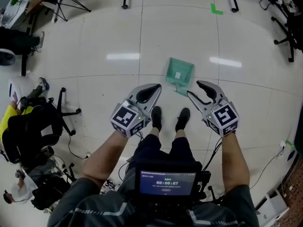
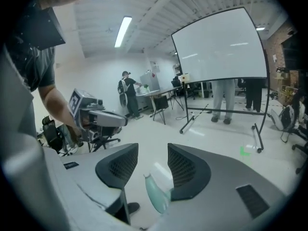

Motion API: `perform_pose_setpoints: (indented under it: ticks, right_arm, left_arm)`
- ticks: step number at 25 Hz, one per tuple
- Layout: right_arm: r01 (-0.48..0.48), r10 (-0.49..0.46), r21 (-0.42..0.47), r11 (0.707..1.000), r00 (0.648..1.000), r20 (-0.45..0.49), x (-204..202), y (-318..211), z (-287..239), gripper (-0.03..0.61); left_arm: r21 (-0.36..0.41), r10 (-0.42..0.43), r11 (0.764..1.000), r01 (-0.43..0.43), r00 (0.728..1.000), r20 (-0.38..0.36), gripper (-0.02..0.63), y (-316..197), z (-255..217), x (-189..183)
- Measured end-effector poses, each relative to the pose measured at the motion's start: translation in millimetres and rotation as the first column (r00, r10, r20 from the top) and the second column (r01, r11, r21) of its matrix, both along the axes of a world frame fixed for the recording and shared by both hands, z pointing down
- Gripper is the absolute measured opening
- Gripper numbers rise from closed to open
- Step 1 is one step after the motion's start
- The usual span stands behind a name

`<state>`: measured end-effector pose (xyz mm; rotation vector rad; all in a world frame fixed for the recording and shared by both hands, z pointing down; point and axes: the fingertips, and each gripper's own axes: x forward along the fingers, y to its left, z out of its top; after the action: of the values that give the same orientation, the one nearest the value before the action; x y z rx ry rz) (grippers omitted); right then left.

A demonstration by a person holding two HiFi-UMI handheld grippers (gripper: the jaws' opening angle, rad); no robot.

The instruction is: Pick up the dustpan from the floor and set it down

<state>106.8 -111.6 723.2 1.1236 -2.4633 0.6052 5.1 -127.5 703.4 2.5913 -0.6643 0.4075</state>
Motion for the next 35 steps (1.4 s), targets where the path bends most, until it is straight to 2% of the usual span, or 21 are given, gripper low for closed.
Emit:
perform_pose_setpoints:
  ticks: [5,9,12,14,16,18,19,23,26,30,35]
  right_arm:
    - [0.132,-0.135,-0.051,0.990,0.988,-0.069,-14,-1,96,0.270]
    - [0.216,-0.227,-0.093,0.972,0.964,-0.141,-18,4,174,0.278]
    - [0.242,-0.259,-0.111,0.964,0.950,-0.175,-21,10,212,0.278]
    - [0.246,-0.262,-0.111,0.963,0.950,-0.169,-23,8,224,0.278]
    - [0.264,-0.276,-0.094,0.960,0.947,-0.165,-28,12,229,0.248]
    - [0.277,-0.285,-0.072,0.958,0.945,-0.162,-32,17,229,0.175]
    - [0.276,-0.284,-0.068,0.959,0.945,-0.162,-32,18,228,0.167]
    - [0.277,-0.282,-0.055,0.959,0.944,-0.171,-32,6,216,0.161]
    - [0.242,-0.244,-0.030,0.970,0.959,-0.143,-28,3,177,0.161]
    - [0.221,-0.217,0.036,0.975,0.972,-0.086,-36,6,88,0.161]
    - [0.232,-0.230,0.104,0.967,0.973,-0.035,-40,18,-54,0.161]
  left_arm:
    - [-0.061,0.016,0.998,-0.015,1.000,0.024,0.026,-11,91,5]
    - [-0.090,0.012,0.996,-0.006,0.998,0.067,0.026,-19,161,8]
    - [-0.084,0.018,0.996,-0.008,0.993,0.117,0.026,-14,196,10]
    - [-0.096,0.021,0.995,-0.010,0.994,0.110,0.026,-10,207,14]
    - [-0.106,0.028,0.994,-0.016,0.994,0.107,0.026,-2,212,18]
    - [-0.111,0.032,0.994,-0.019,0.993,0.110,0.026,9,215,19]
    - [-0.112,0.031,0.993,-0.019,0.993,0.111,0.026,11,214,19]
    - [-0.110,0.015,0.994,-0.004,0.995,0.101,0.026,7,193,18]
    - [-0.096,-0.003,0.995,0.010,0.997,0.075,0.026,10,151,16]
    - [-0.036,-0.067,0.997,0.067,0.997,0.024,0.026,8,72,0]
    - [-0.014,-0.096,0.995,0.095,0.991,-0.097,0.026,15,-51,-9]
